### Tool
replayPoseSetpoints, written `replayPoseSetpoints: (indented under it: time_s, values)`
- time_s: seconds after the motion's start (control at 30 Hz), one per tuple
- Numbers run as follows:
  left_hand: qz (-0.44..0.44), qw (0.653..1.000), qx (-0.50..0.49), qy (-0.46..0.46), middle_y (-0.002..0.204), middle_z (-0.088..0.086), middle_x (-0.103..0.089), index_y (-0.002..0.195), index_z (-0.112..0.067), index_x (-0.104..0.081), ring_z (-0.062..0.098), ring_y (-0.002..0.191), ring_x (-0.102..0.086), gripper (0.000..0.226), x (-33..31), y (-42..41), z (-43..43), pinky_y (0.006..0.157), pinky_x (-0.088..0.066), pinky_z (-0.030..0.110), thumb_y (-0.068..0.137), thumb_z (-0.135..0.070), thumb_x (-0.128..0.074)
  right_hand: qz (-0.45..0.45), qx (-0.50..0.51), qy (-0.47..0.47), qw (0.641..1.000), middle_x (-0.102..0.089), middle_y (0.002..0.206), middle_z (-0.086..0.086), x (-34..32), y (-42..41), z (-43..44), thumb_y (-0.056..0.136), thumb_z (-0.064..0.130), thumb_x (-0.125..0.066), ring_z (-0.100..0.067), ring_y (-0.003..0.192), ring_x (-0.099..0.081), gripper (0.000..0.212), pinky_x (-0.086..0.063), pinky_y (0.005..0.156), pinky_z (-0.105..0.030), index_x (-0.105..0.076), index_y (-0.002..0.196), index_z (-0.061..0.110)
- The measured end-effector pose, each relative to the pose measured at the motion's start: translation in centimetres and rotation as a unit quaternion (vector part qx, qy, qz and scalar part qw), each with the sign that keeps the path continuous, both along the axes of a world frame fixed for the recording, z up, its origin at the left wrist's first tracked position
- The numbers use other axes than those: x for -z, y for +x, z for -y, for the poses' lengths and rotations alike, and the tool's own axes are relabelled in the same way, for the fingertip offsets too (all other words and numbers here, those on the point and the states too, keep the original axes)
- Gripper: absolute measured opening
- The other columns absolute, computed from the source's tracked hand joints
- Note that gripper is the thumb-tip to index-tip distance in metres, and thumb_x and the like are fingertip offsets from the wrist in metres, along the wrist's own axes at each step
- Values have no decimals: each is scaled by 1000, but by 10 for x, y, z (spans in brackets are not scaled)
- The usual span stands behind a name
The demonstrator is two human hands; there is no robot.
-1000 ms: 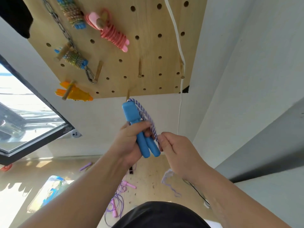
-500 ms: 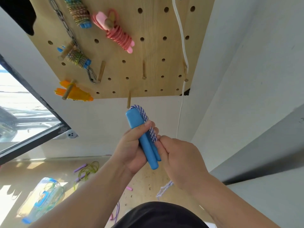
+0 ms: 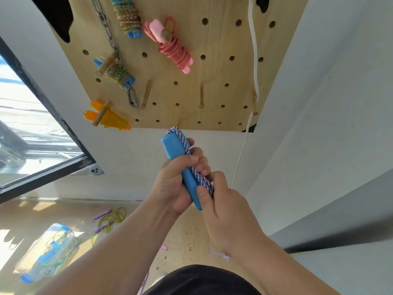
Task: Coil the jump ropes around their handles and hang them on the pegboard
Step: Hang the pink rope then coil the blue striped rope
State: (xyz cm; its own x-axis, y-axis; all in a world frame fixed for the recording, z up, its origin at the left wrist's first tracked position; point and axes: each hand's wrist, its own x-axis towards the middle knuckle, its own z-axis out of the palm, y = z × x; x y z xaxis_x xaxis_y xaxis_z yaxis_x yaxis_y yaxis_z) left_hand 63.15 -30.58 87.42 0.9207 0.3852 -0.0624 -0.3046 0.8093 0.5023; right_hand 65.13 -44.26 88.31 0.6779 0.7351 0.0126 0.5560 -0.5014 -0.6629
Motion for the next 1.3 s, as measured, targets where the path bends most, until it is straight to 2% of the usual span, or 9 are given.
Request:
replayPoseSetpoints:
  time_s: [0.23, 0.4, 0.57, 0.77, 0.83, 0.93, 1.03, 1.13, 1.3]
  values:
    - [-69, 991, -91, 69, 75, 6, -53, 106, -11, -52, 19, 69, -56, 26, -2, 4, -1, 79, -50, 39, 86, 5, -58, 4, 5, -50, 999, -54, 83, 11, -5, 16, -20, 90, 47, -57, -10, 71, -57, 31, -45, 58, -27, -36, 107, 31]
    - [-119, 982, -99, 106, 85, 8, -64, 75, -21, -72, 24, 83, -60, 33, -6, -4, 4, 84, -52, 46, 99, -8, -55, 22, 30, -45, 998, -56, 78, 9, 1, 29, -27, 81, 38, -68, -19, 70, -59, 34, -48, 60, -34, -37, 95, 33]
    - [-142, 982, -84, 92, 97, 12, -72, 94, -11, -68, 25, 94, -68, 13, -1, -8, 0, 86, -58, 43, 92, -20, -60, 35, 29, -30, 999, -50, 70, 9, 9, 32, -31, 81, 29, -68, -19, 63, -52, 33, -39, 54, -32, -35, 81, 34]
    - [-247, 950, -125, 148, 111, 9, -73, 117, -15, -62, 23, 104, -70, 41, 8, -23, -11, 94, -56, 41, 78, -18, -77, 45, 12, -83, 995, -48, 70, 8, 14, 47, -26, 82, 27, -67, -12, 58, -44, 33, -34, 52, -30, -35, 78, 30]
    - [-290, 851, -179, 399, 121, 0, -67, 126, -24, -54, 15, 109, -66, 60, 9, -36, -27, 94, -54, 35, 76, -23, -87, 35, 4, -113, 993, -50, 70, 6, 19, 57, -19, 81, 26, -65, -13, 58, -46, 27, -35, 52, -30, -38, 80, 27]
    - [-235, 510, -139, 816, 144, -6, -49, 143, -27, -45, 16, 134, -43, 99, 9, -45, -47, 112, -33, 35, 60, -58, -90, 9, -37, -153, 987, -52, 72, 4, 26, 68, -13, 79, 24, -64, -16, 62, -50, 25, -39, 56, -32, -39, 78, 27]
    - [-192, 231, 11, 954, 135, -4, -56, 136, -27, -52, 25, 133, -46, 79, 9, -30, -45, 112, -27, 46, 68, -58, -78, -23, -95, -156, 983, -53, 74, 5, 30, 69, -14, 79, 19, -66, -11, 62, -48, 27, -37, 57, -31, -41, 76, 28]
    - [-211, 190, 82, 955, 113, -7, -58, 119, -27, -49, 20, 108, -51, 35, 11, -16, -34, 93, -36, 39, 86, -29, -62, -22, -110, -149, 982, -49, 72, 8, 34, 70, -10, 81, 18, -66, -10, 61, -45, 23, -32, 55, -29, -44, 79, 26]
    - [-252, 179, 139, 941, 104, -6, -54, 113, -25, -44, 19, 99, -49, 32, 14, -5, -20, 78, -33, 37, 86, -21, -60, 95, -119, -178, 972, -54, 81, 8, 47, 72, 3, 83, 31, -61, -16, 69, -52, 23, -42, 61, -31, -44, 98, 28]
